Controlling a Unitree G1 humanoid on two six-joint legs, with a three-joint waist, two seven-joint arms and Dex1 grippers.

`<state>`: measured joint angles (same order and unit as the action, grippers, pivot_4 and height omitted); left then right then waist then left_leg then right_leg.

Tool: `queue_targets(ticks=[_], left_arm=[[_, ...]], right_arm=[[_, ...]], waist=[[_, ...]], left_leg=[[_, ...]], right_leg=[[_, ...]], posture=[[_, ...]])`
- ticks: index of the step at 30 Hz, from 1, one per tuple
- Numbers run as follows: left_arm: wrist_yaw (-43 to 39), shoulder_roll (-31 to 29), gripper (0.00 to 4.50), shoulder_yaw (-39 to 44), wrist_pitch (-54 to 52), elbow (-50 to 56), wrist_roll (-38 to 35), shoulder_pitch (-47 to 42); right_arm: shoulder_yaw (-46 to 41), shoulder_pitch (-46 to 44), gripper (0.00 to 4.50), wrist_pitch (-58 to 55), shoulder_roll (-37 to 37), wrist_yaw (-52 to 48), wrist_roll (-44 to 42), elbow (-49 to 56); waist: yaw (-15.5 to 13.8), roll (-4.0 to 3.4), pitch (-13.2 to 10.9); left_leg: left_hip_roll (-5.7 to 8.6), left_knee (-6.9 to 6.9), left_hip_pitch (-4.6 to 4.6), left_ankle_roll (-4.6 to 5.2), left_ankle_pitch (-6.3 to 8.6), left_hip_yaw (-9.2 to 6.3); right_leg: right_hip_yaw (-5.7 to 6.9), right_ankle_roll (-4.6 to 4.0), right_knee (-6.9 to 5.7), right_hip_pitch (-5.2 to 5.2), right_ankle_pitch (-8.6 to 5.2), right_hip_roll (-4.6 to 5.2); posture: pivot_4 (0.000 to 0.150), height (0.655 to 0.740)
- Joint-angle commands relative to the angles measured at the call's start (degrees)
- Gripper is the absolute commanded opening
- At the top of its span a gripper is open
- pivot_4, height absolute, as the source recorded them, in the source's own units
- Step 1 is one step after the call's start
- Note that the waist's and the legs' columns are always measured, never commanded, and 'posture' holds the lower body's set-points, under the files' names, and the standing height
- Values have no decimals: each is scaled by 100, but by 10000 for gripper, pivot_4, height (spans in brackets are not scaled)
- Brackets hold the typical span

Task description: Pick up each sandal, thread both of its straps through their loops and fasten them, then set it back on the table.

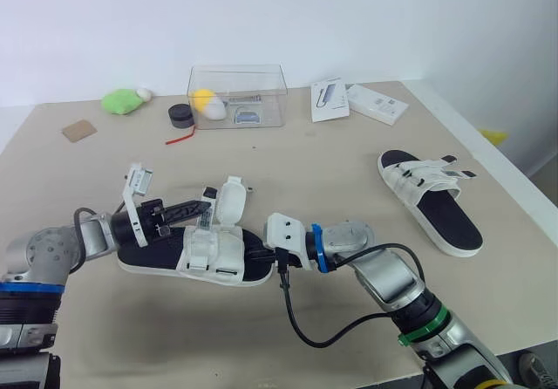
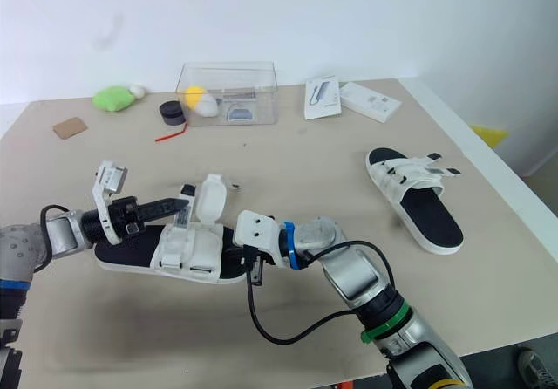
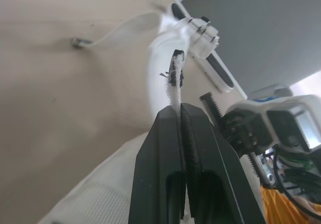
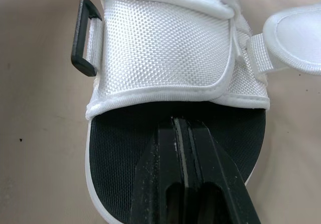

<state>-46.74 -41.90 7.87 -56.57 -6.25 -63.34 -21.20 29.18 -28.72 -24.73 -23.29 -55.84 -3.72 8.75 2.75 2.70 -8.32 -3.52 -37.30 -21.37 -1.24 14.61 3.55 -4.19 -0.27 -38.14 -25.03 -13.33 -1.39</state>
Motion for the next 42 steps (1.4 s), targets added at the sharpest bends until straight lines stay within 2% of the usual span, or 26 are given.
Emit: queue_targets(ticks=[1,20,21,22,24,25,28,30,36,42], left_arm=[[-145,14,966,172,68,-86,255,38],[-1099,106,966,-28,441,-525,1493,271],[-1140,97,6346,-30,418,-512,1519,273],[-1217,77,8779,-48,396,-486,1542,286],[-1319,61,18761,-70,455,-441,1633,309],[-1363,47,22055,-86,520,-428,1694,312],[-1395,42,37747,-68,610,-451,1785,245],[-1486,5,44547,-130,781,-440,1922,236],[-1599,-1,44547,-243,1479,-674,2492,31],[-1550,24,44547,57,1357,-1072,2377,-463]], right_arm=[[277,156,0,-188,-71,-42,192,-240],[271,137,0,-155,-99,-55,209,-238],[272,135,0,-157,-97,-51,211,-236],[272,134,0,-161,-92,-46,212,-237],[272,131,0,-165,-82,-38,213,-241],[274,127,0,-162,-77,-35,215,-247],[271,118,0,-139,-66,-41,227,-275],[272,114,0,-121,-59,-42,239,-291],[280,92,0,-72,-49,-39,252,-337],[273,78,0,-42,-31,-38,269,-372]], waist=[[1,1,0],[1,1,1],[2,1,1],[2,1,1],[2,1,2],[1,1,3],[-2,-6,11],[-2,-9,16],[-3,-12,20],[0,-11,19]], left_leg=[[0,0,0,0,0,0],[0,0,0,0,0,-1],[0,0,1,0,0,-1],[0,0,1,0,0,-1],[0,0,1,0,1,-1],[0,0,1,0,1,-1],[2,0,9,0,0,-4],[5,-1,19,2,-1,-8],[9,-2,27,6,-4,-9],[5,-1,19,6,-4,-12]], right_leg=[[0,0,0,0,0,0],[1,-1,0,0,0,0],[1,-1,0,0,0,0],[1,-1,0,0,0,0],[1,-1,0,0,0,0],[1,-1,0,0,0,1],[2,0,0,9,1,4],[2,-13,0,17,-4,4],[0,-16,0,25,-4,5],[1,-12,0,17,0,-2]], posture=[[1500,7400],[1500,7400],[1500,7400],[1500,7400],[1500,7400],[1500,7400],[1500,7400],[1500,7400],[1500,7400],[1500,7400]])
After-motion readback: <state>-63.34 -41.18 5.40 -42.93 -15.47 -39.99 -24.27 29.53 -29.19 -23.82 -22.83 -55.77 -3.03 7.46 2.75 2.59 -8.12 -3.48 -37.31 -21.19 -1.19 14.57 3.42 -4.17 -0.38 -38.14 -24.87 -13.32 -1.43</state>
